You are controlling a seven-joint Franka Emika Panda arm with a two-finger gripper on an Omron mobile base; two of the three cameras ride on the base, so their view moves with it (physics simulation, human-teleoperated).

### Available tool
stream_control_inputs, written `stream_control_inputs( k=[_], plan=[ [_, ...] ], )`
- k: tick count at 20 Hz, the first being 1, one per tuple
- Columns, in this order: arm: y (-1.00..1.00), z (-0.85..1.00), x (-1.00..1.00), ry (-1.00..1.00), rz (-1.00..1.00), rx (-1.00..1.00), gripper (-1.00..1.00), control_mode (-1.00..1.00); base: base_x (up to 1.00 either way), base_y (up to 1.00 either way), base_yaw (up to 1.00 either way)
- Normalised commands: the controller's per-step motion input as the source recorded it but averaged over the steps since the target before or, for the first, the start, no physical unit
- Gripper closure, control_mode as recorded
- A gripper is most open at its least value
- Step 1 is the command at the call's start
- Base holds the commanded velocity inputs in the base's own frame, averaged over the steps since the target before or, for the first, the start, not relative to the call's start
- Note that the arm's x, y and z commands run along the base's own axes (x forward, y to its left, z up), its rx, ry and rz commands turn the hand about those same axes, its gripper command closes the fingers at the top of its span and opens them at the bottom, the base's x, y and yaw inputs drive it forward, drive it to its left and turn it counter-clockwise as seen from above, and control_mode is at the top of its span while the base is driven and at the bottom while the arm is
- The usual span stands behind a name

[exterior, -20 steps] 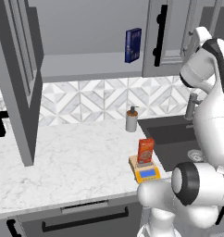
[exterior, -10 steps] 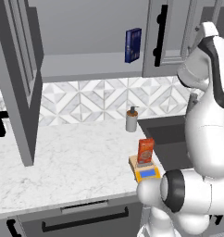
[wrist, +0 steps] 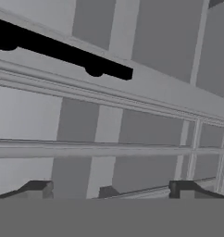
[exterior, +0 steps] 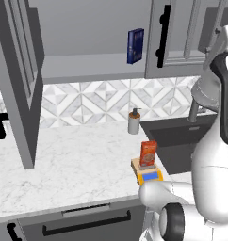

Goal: Pick the boxed food and place it on the digital scale for weighing, and close the cabinet.

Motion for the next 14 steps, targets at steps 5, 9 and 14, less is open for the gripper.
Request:
stream_control_inputs(
  k=[5,9,14],
  plan=[
    [0.08,0.0,-0.95,0.14,-0.04,-0.46,-1.0,-1.0,0.0,0.0,0.0],
    [0.34,0.06,-0.76,0.4,0.0,-0.52,-1.0,-1.0,0.0,0.0,0.0],
    [0.98,0.0,-0.36,0.14,0.0,-0.22,-1.0,-1.0,0.0,0.0,0.0]
  ],
)
